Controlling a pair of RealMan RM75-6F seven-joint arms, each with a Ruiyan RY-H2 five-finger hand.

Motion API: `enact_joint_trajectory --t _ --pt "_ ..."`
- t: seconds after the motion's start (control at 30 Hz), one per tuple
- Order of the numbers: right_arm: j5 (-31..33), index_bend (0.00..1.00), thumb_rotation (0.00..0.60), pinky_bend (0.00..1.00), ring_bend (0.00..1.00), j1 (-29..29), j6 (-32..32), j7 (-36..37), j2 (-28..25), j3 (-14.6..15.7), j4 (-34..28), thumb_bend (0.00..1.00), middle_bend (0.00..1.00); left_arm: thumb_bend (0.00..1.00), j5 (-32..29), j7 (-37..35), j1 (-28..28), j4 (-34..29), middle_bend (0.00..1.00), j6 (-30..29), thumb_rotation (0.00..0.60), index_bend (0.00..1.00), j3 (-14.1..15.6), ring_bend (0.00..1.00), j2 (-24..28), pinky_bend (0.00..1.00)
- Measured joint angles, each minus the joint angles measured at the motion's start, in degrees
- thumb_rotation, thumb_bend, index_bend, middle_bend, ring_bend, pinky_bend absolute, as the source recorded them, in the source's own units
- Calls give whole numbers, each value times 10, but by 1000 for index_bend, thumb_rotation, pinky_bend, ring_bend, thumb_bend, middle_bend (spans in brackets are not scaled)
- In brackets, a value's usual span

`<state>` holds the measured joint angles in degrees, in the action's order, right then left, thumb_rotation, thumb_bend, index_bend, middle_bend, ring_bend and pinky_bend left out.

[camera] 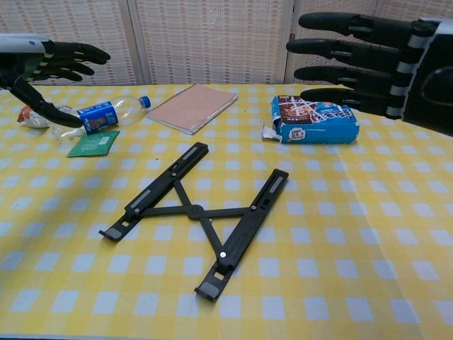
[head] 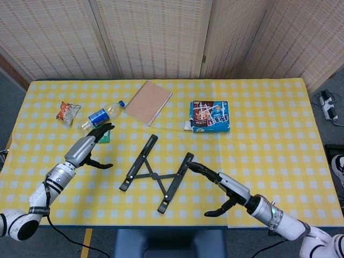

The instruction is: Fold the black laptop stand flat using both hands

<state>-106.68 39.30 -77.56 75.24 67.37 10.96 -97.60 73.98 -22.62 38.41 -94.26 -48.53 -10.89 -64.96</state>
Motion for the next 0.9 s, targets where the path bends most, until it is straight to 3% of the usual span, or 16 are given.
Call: enact_joint_trajectory --t 0.3,0.53,0.9 --pt "14 0 581 0 15 -1 58 -165 3 -5 -13 121 0 195 32 155 5 132 0 -23 600 10 42 0 -105 0" --pt "46 0 600 0 2 -3 120 -308 13 -15 -29 121 0 199 100 197 12 228 0 -57 600 0 72 0 -194 0" --pt "65 0 600 0 0 -12 133 -312 15 -20 -28 120 0 191 133 218 28 359 0 -79 600 0 86 0 -288 0"
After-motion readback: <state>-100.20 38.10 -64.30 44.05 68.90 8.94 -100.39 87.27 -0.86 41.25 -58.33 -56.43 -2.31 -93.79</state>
